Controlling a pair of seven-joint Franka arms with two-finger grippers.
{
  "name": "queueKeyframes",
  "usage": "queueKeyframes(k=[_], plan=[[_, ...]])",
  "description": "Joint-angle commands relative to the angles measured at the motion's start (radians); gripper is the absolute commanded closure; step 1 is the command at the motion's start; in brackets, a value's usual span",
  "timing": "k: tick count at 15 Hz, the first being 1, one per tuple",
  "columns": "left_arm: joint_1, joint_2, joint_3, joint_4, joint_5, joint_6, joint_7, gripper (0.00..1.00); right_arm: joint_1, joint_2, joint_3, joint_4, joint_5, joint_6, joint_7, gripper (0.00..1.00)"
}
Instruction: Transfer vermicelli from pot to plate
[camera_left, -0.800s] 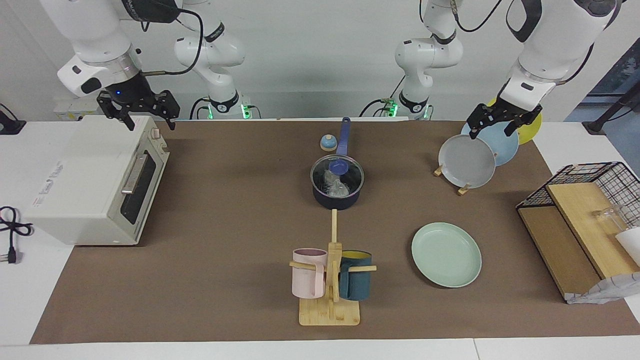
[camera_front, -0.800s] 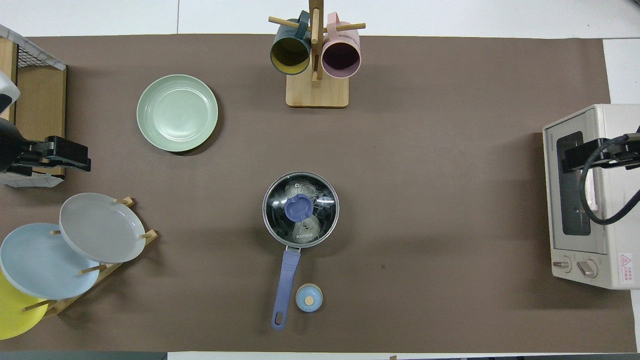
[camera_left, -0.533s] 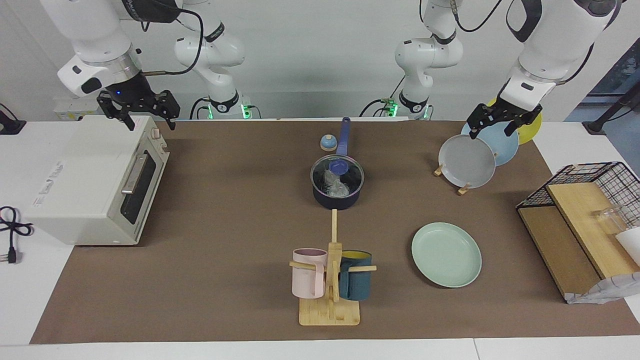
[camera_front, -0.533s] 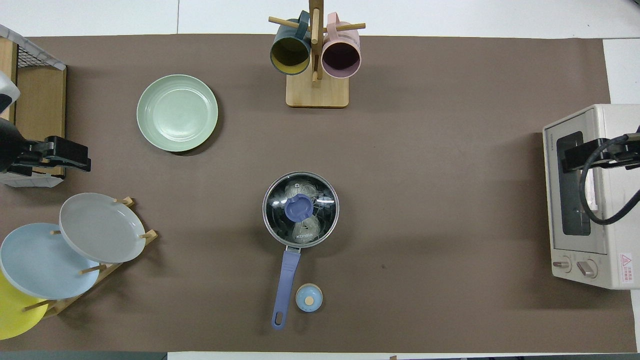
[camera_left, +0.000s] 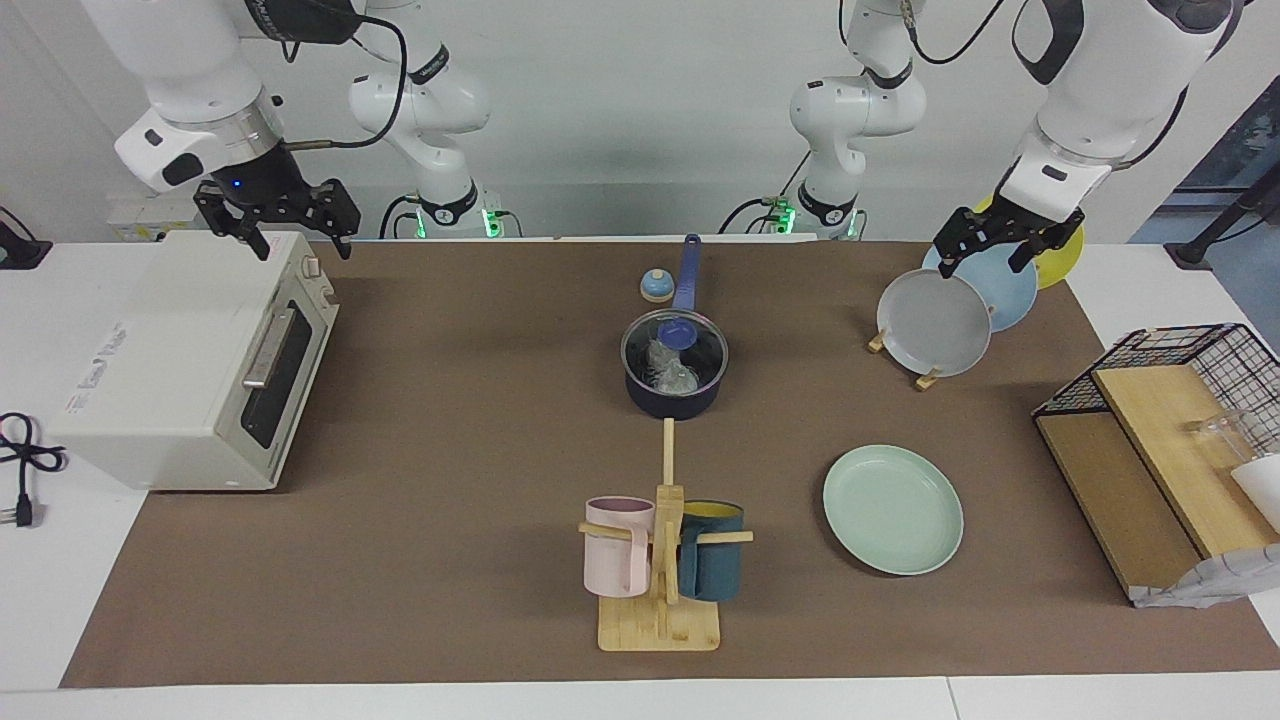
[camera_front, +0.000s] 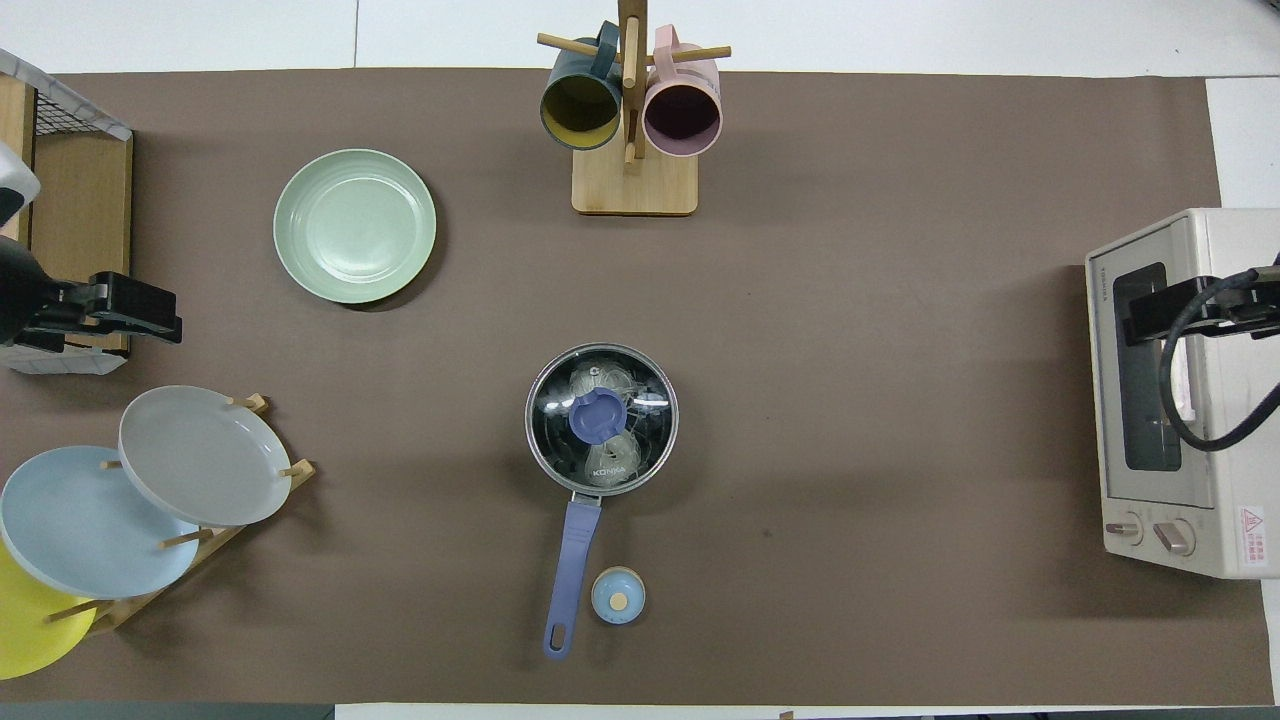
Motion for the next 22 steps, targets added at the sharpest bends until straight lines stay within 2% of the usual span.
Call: queueKeyframes(k=[1,3,5,9,12,15,17,22], plan=[[0.011,-0.019,-0.004,-0.017,-0.011,0.0,-0.005,0.0,-0.004,-0.019,0.005,-0.012,0.013,-0.028,-0.007,0.0],[0.011,-0.02,-0.002,-0.017,-0.011,0.0,-0.005,0.0,0.017,-0.018,0.009,-0.01,0.037,-0.03,-0.034,0.0],[0.011,-0.019,-0.002,-0.017,-0.011,-0.001,-0.005,0.0,0.063,-0.013,0.01,-0.013,0.088,-0.001,0.013,0.0],[0.011,-0.019,-0.004,-0.017,-0.011,0.0,-0.005,0.0,0.288,0.025,0.012,-0.009,0.096,0.059,0.272,0.0],[0.011,-0.02,-0.004,-0.017,-0.011,0.0,-0.005,0.0,0.423,0.087,0.015,0.011,0.094,0.103,0.428,0.0],[0.011,-0.02,-0.004,-0.017,-0.011,0.0,-0.005,0.0,0.618,0.215,0.018,0.054,0.068,0.217,0.637,0.0],[0.011,-0.02,-0.004,-0.017,-0.011,0.0,-0.005,0.0,0.675,0.275,0.018,0.057,0.042,0.304,0.688,0.0],[0.011,-0.02,-0.002,-0.017,-0.011,-0.001,-0.005,0.0,0.737,0.317,0.018,-0.047,0.024,0.453,0.708,0.0]])
